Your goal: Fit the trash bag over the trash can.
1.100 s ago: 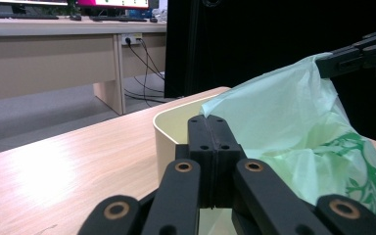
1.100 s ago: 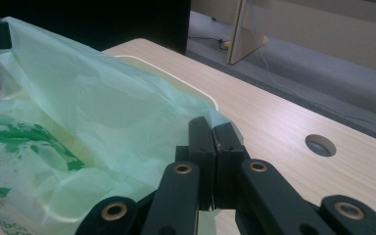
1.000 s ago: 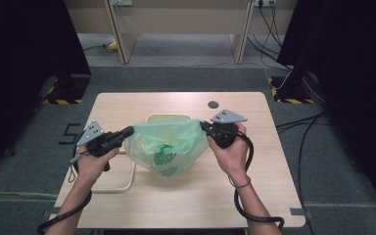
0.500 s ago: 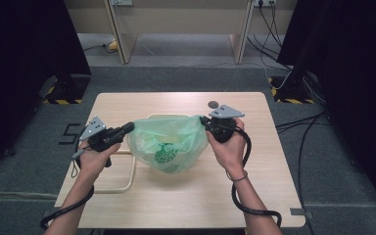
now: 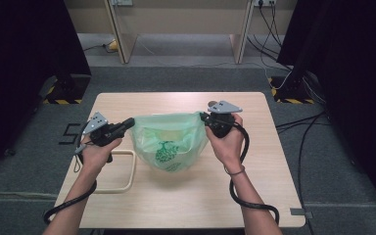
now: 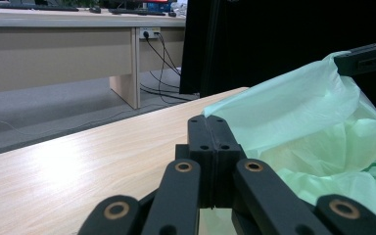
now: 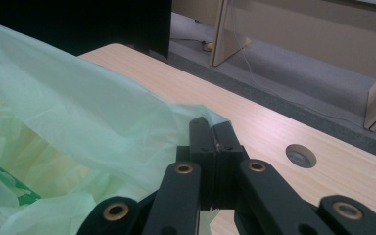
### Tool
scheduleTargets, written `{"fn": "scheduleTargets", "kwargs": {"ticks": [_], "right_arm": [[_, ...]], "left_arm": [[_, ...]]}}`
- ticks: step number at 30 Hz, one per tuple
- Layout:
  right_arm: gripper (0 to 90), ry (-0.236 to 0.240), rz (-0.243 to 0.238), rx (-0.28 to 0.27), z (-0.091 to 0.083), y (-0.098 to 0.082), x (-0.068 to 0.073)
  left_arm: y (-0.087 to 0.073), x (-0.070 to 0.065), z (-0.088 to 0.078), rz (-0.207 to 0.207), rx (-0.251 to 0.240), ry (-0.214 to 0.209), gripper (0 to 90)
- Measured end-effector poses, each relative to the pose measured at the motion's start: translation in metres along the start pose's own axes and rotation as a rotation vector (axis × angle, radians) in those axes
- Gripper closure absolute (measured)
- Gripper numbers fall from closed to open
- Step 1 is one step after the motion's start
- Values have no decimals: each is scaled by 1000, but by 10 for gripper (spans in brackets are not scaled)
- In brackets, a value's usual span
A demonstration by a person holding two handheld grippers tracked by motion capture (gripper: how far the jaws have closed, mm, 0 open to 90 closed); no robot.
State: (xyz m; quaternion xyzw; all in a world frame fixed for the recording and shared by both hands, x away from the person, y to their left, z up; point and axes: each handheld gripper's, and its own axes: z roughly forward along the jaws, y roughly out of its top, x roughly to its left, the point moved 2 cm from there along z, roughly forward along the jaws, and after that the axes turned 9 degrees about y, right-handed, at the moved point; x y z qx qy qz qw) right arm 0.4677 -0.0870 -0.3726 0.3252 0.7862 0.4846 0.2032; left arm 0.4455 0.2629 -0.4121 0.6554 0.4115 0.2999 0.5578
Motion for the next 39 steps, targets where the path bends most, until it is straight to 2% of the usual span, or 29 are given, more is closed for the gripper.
{"fn": "scheduleTargets", "kwargs": {"ticks": [17, 25, 39], "right_arm": [[897, -13, 6, -5, 7, 6, -8], [900, -20, -1, 17, 13, 8, -11], [900, -59, -4, 35, 22, 9, -20]], "left_arm": [[5, 7, 9, -12, 7, 16, 895], [7, 11, 15, -19, 18, 26, 895], [7, 18, 26, -34, 40, 46, 895]]}}
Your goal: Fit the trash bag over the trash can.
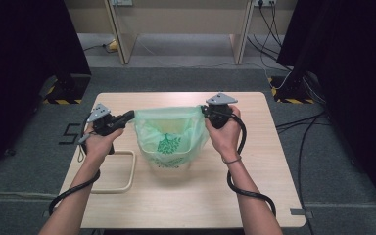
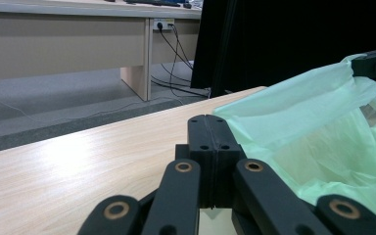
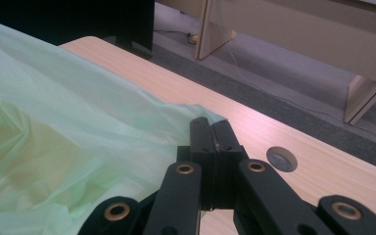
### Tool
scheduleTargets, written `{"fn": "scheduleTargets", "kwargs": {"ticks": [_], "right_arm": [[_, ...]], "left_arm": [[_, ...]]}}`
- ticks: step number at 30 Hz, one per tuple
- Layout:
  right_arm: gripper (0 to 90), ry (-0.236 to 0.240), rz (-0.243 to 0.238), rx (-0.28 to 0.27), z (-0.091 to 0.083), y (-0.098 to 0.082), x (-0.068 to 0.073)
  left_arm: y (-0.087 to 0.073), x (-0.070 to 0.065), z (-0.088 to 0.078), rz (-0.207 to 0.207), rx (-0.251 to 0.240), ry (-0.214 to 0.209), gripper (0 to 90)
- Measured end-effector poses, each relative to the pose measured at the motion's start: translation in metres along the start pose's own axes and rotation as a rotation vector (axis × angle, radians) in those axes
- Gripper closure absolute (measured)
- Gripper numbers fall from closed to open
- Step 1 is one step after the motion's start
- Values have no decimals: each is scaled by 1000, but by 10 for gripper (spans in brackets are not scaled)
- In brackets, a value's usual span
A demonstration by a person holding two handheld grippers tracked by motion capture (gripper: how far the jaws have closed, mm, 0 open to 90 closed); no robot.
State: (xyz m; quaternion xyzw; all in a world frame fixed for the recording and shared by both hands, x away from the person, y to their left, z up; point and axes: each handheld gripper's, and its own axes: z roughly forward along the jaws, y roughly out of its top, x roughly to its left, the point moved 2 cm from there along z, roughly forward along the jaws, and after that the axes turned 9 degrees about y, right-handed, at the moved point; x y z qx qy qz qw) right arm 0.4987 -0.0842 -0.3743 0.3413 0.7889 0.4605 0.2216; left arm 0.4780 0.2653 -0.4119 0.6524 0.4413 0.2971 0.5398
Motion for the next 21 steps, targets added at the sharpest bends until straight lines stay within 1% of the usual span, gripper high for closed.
{"fn": "scheduleTargets", "kwargs": {"ticks": [4, 12, 16, 19, 21], "right_arm": [[900, -6, -3, 3, 1, 0, -2], [900, -12, -7, -7, 5, 7, -3], [898, -15, -6, -6, 6, 8, -4], [897, -19, 0, -6, 7, 9, -4], [896, -19, -1, -6, 7, 9, -4]], "left_arm": [[1, 1, 3, -4, 5, 6, 895], [3, 0, 10, 9, 17, 17, 896], [4, 1, 11, 5, 20, 25, 896], [6, 1, 9, -7, 8, 21, 896], [8, 0, 6, -4, -4, 14, 896]]}}
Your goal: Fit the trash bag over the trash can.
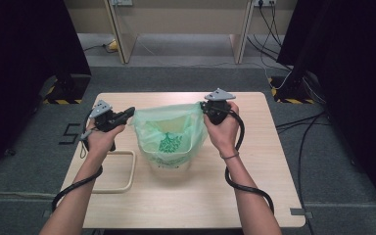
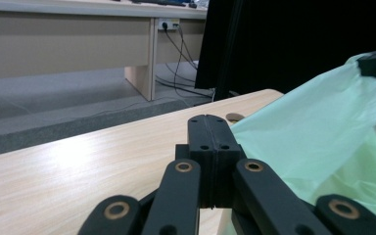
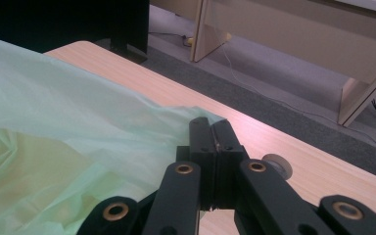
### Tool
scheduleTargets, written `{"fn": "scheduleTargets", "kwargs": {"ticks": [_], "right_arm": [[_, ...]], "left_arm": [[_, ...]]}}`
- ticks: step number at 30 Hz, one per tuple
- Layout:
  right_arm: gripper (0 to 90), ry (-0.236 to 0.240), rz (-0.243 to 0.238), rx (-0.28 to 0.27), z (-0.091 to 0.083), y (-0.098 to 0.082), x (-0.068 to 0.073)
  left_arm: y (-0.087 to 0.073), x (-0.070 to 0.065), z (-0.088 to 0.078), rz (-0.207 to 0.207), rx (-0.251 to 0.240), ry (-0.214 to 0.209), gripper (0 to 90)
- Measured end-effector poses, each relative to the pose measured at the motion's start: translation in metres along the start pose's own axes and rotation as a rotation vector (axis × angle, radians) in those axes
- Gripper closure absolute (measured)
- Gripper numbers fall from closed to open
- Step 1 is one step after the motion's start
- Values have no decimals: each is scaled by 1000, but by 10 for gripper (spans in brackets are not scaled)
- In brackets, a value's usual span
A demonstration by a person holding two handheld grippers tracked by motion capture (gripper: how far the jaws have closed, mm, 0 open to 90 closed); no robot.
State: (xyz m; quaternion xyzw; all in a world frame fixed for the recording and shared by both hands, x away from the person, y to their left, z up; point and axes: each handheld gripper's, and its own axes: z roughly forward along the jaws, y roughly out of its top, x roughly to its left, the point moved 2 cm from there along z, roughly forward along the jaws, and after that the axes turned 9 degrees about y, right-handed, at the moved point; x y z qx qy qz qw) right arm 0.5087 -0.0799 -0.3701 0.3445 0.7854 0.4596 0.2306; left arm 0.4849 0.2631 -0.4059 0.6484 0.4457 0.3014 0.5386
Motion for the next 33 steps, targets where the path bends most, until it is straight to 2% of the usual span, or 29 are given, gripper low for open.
{"fn": "scheduleTargets", "kwargs": {"ticks": [4, 5, 6, 9, 12, 16, 20, 23, 25, 27, 28, 30, 33], "right_arm": [[888, 1, 1, 6, 0, -2, 0], [886, 2, 3, 10, 0, -3, 0], [886, 2, 3, 10, 0, -3, 0], [884, 1, 6, 13, 0, -5, 0], [881, 0, 7, 15, -1, -5, 0], [879, 1, 9, 17, -1, -6, 0], [878, 1, 6, 18, -1, -6, 1], [878, 3, 5, 19, 0, -6, 1], [878, 3, 3, 20, 0, -6, 1], [878, 3, 3, 21, 0, -6, 1], [878, 3, 3, 21, 0, -6, 1], [879, 2, 1, 21, 0, -6, 1], [879, 5, 2, 21, 1, -5, 2]], "left_arm": [[4, 0, -8, 1, -18, -10, 859], [5, 0, -10, -1, -20, -21, 788], [6, -1, -12, 0, -19, -31, 788], [8, -4, -19, 2, -26, -72, 650], [5, -5, -24, 2, -17, -86, 562], [-3, -3, -26, 8, 7, -85, 467], [-8, -1, -25, 20, 29, -69, 442], [-12, -3, -25, 50, 54, -84, 416], [-14, -6, -24, 63, 64, -102, 417], [-16, -6, -23, 75, 66, -113, 480], [-17, -6, -23, 81, 66, -116, 480], [-17, -5, -20, 100, 84, -111, 594], [-16, -7, -16, 124, 87, -126, 744]]}}
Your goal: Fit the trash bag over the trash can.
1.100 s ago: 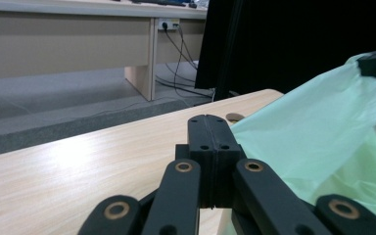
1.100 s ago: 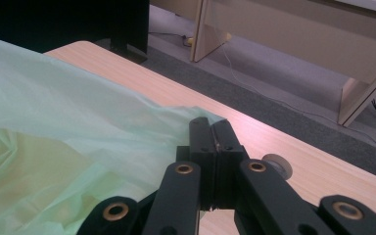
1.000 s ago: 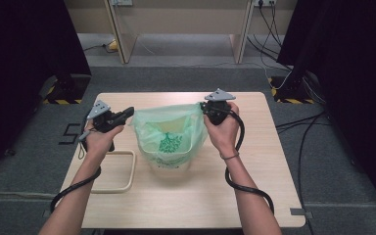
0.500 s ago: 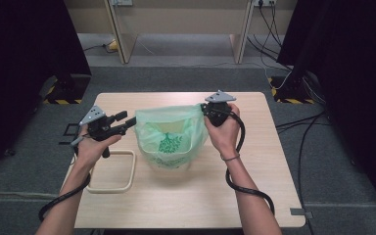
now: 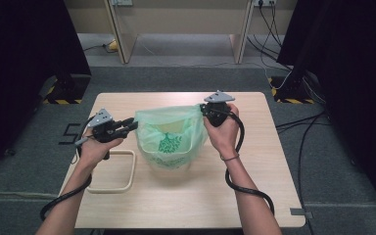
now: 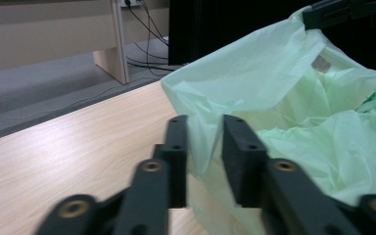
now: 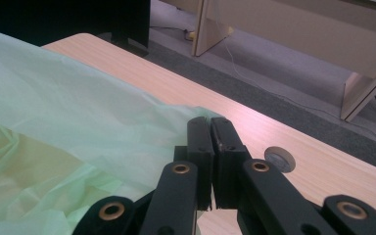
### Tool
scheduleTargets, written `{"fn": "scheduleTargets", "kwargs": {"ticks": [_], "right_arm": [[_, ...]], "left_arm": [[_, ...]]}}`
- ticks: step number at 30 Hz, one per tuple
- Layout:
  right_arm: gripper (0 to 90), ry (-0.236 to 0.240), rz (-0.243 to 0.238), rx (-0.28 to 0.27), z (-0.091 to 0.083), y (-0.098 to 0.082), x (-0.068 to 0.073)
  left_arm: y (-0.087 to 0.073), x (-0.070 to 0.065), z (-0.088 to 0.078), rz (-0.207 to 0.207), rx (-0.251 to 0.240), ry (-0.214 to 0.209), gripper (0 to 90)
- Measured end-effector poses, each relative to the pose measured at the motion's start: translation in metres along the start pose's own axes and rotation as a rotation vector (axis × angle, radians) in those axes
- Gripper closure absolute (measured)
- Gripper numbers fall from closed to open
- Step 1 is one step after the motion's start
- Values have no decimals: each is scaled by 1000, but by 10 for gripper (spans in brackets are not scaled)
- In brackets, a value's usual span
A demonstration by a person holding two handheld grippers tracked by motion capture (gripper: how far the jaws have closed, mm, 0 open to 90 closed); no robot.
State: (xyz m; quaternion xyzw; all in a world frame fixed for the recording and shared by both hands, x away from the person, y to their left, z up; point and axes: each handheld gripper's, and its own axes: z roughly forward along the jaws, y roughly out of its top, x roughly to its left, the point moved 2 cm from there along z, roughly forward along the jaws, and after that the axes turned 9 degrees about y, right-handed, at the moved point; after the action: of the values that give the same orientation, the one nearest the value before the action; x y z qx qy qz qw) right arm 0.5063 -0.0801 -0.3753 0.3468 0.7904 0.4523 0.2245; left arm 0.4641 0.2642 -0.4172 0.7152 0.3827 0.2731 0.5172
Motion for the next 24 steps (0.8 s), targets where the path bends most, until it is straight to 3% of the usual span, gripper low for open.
{"fn": "scheduleTargets", "kwargs": {"ticks": [4, 8, 17, 24], "right_arm": [[879, 2, 3, 1, 1, 1, 0], [879, 3, 5, 1, 2, 1, -2], [874, -2, 17, 7, 4, 1, -7], [843, 6, 28, 22, 7, 0, -9]], "left_arm": [[4, -1, 5, 35, 2, 11, 891], [8, 1, 10, 35, 1, 28, 895], [12, 8, 17, -33, 4, 84, 896], [10, 10, 24, -49, 21, 102, 896]]}}
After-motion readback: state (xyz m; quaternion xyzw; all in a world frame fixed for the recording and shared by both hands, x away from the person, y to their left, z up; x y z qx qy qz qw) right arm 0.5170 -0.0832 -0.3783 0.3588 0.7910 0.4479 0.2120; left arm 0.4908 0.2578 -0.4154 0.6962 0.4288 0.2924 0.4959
